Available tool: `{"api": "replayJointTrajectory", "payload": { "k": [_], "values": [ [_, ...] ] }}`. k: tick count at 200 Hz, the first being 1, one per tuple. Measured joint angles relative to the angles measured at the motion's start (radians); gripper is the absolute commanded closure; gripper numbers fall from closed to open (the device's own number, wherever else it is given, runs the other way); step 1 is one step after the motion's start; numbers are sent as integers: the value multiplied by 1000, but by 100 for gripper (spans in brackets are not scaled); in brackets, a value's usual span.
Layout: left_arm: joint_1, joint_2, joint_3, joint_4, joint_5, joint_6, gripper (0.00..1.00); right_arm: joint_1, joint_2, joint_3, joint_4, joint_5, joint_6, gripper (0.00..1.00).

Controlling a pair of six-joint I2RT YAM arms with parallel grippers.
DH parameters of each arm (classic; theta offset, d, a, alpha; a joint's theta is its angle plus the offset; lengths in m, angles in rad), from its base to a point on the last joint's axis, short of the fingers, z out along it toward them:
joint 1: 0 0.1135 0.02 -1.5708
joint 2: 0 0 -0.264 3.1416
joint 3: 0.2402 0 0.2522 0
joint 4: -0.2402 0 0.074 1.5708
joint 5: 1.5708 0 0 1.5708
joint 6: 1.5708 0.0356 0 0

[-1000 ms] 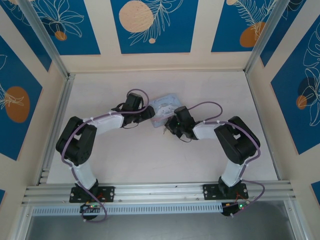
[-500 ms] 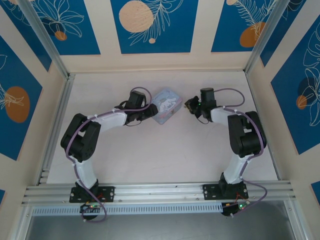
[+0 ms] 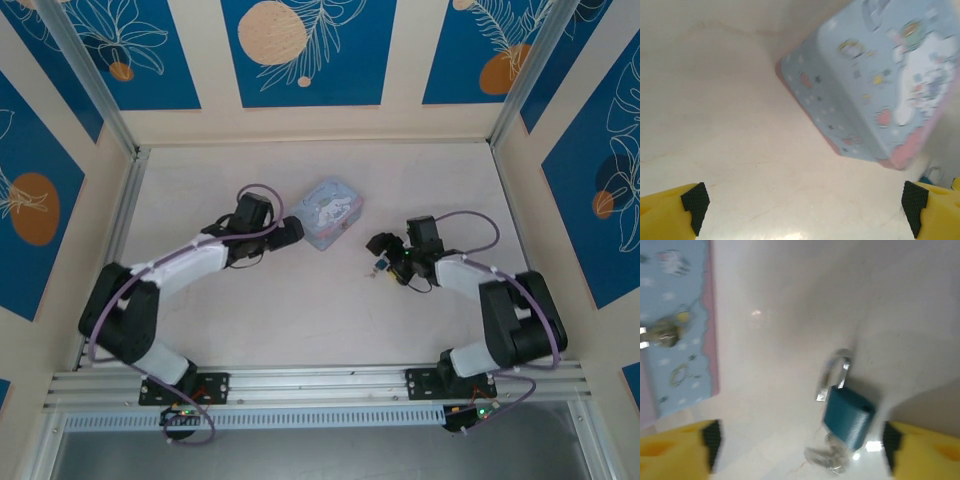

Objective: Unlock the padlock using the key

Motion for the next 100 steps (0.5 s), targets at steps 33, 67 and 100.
{"api": "replayJointTrajectory", "payload": {
  "k": [33, 67, 100],
  "values": [
    [8, -202, 0, -89, -181, 87, 0, -29, -219, 66, -183, 101, -93, 0],
    [28, -348, -111, -42, -442, 245, 0, -81, -313, 156, -249, 317, -244, 0],
    [83, -439, -309, 105, -599, 457, 0, -136, -319, 59, -105, 523, -469, 0]
  ]
}}
